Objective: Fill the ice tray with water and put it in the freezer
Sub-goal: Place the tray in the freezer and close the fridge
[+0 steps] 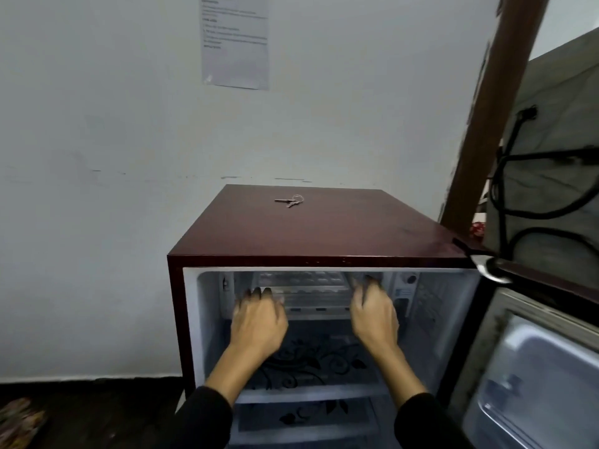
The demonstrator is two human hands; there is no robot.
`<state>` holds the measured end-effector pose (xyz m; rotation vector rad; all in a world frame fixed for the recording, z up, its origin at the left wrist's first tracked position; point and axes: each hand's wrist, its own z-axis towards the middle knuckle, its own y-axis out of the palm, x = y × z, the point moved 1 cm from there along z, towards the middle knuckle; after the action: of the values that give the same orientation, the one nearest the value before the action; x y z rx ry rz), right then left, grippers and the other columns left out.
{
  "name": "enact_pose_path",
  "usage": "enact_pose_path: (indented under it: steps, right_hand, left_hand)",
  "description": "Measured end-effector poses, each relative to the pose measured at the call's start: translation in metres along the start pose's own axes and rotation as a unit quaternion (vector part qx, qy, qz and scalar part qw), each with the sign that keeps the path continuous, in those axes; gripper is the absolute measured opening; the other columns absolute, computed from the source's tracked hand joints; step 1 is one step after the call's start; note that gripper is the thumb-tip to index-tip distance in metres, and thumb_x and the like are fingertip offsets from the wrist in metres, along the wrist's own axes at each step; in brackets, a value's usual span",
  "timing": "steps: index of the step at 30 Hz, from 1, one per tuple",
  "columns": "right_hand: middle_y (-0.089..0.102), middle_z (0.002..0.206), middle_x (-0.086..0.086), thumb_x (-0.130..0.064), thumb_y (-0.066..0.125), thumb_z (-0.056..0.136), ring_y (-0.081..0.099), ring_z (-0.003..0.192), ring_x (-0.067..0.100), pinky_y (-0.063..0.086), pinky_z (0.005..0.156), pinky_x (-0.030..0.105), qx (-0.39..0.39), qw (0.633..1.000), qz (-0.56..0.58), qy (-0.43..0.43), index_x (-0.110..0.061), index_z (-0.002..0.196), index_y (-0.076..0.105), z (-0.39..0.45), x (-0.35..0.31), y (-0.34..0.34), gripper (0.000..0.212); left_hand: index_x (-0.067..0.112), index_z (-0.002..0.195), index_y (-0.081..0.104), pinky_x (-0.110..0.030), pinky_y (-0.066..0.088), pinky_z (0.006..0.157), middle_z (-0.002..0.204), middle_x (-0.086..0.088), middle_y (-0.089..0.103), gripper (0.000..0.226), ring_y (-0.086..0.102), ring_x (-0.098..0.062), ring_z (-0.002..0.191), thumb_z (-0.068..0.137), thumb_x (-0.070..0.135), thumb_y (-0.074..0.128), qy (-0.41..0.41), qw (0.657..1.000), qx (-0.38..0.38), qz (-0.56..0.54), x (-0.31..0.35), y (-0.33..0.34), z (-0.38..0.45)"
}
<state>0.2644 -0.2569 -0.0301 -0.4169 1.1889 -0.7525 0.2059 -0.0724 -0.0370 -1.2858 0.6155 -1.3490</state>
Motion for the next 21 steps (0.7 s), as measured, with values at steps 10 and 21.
enact_pose_path:
  steps: [10, 21]
  right_hand:
    - [0.051, 0.142, 0.007, -0.039, 0.038, 0.101, 0.046, 0.132, 0.022, 0.035, 0.106, 0.033, 0.064, 0.992, 0.108, -0.019, -0.010, 0.141, 0.045, -0.122, -0.002, -0.071, 0.050]
    - [0.047, 0.145, 0.000, -0.044, 0.042, 0.097, 0.044, 0.133, 0.014, 0.035, 0.107, 0.025, 0.118, 0.983, 0.139, -0.021, -0.014, 0.143, 0.041, -0.234, 0.062, -0.169, 0.055]
  left_hand:
    - [0.003, 0.122, 0.053, -0.047, 0.023, 0.114, 0.128, -0.011, 0.056, 0.068, 0.043, -0.030, 0.128, 0.093, 0.050, 0.012, 0.045, 0.984, 0.033, -0.167, 0.042, -0.026, -0.125]
    - [0.006, 0.143, 0.039, -0.031, 0.008, 0.119, 0.150, -0.009, 0.040, 0.047, 0.023, -0.020, 0.145, 0.102, 0.029, 0.032, 0.075, 0.947, 0.034, -0.310, 0.145, -0.022, -0.258]
